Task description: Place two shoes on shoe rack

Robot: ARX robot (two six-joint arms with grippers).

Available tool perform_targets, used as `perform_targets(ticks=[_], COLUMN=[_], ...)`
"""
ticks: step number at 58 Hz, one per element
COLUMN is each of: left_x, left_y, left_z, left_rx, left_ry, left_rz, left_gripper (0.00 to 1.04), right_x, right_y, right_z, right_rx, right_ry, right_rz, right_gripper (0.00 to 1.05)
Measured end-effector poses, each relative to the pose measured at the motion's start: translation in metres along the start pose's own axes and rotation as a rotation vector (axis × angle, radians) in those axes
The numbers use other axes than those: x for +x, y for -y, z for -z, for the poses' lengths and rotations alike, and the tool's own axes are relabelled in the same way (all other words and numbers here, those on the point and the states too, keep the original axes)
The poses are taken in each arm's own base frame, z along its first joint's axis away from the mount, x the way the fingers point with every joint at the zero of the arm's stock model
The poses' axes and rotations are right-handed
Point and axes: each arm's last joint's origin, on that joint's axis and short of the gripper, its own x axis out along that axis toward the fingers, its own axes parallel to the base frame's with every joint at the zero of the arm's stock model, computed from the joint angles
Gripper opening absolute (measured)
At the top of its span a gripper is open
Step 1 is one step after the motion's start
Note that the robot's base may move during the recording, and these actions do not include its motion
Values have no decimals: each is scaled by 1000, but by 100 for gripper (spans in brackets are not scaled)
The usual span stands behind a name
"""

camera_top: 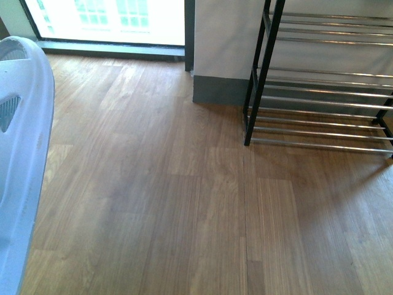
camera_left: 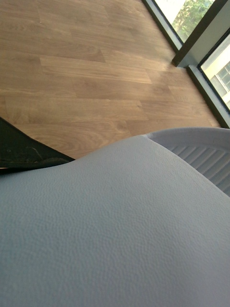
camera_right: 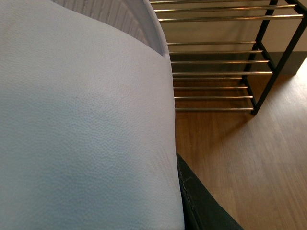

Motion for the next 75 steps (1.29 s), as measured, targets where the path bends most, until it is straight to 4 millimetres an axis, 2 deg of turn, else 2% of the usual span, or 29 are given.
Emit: perform_targets(ticks=[75], left_x=[0], left_y=[0], left_z=[0], left_rx=[-1], left_ry=[1], left_rz=[-1], left_gripper=[2], right_x=[0], right_y=[0], right_z=[0], right_rx=[0], right_ry=[-1], right_rz=[0], right_gripper=[1])
